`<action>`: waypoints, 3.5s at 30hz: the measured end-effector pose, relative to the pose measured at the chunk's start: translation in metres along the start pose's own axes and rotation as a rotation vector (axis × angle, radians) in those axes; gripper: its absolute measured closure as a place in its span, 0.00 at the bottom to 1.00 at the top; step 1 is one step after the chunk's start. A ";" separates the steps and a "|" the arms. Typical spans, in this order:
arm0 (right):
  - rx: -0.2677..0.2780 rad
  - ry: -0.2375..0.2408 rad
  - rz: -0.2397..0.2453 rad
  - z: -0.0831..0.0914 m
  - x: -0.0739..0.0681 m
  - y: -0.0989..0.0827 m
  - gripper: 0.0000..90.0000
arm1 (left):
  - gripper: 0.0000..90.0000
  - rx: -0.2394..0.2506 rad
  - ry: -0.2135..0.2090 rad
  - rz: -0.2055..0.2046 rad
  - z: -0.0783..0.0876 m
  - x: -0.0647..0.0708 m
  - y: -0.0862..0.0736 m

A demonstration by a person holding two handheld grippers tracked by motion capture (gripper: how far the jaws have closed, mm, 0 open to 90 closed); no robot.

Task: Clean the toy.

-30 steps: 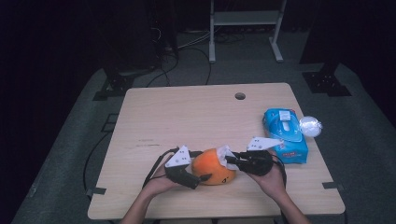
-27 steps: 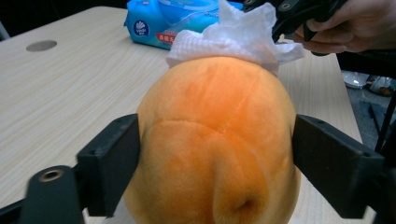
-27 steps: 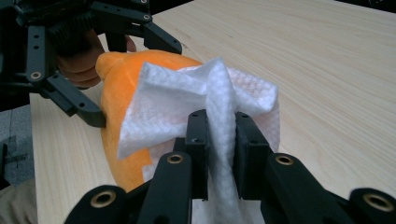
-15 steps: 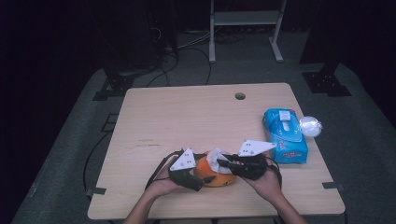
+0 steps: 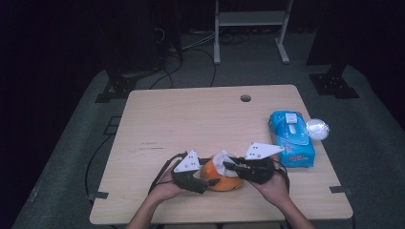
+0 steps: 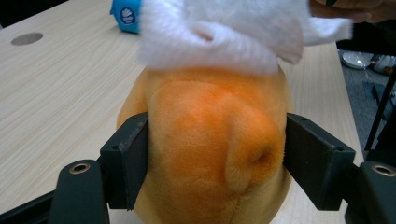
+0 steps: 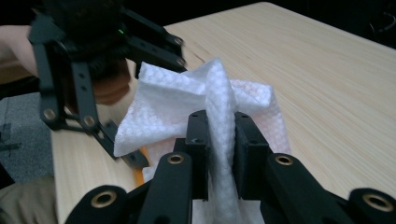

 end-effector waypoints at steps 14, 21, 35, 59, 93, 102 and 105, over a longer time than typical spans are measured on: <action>-0.037 -0.048 -0.062 0.003 0.021 -0.012 0.86 | 0.30 -0.012 -0.006 0.041 0.006 -0.012 -0.013; -0.024 -0.027 -0.073 0.001 0.019 -0.015 0.86 | 0.17 0.041 0.005 0.028 0.009 -0.012 0.003; -0.051 -0.041 -0.108 0.005 0.033 -0.028 0.86 | 0.29 0.019 0.000 0.069 0.011 -0.019 -0.008; -0.045 -0.035 -0.111 -0.002 0.028 -0.021 0.86 | 0.23 -0.024 -0.012 0.129 0.019 -0.025 -0.010; -0.035 -0.040 -0.121 0.002 0.034 -0.019 0.86 | 0.23 0.068 0.053 0.057 -0.010 -0.018 -0.001; -0.092 0.064 -0.085 -0.004 0.016 -0.019 0.86 | 0.13 0.022 -0.022 0.186 0.002 -0.026 -0.010; -0.026 0.018 -0.070 0.000 0.014 -0.011 0.86 | 0.13 0.008 -0.039 0.131 0.000 -0.019 -0.011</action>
Point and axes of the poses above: each handheld gripper's, and its own axes: z roughly backward along the jaws, y roughly out of its top, x roughly to its right, the point moved 4 cm from there along -z, roughly forward along the jaws, and after that the axes turned 2 degrees about y, right-handed, at the moved point
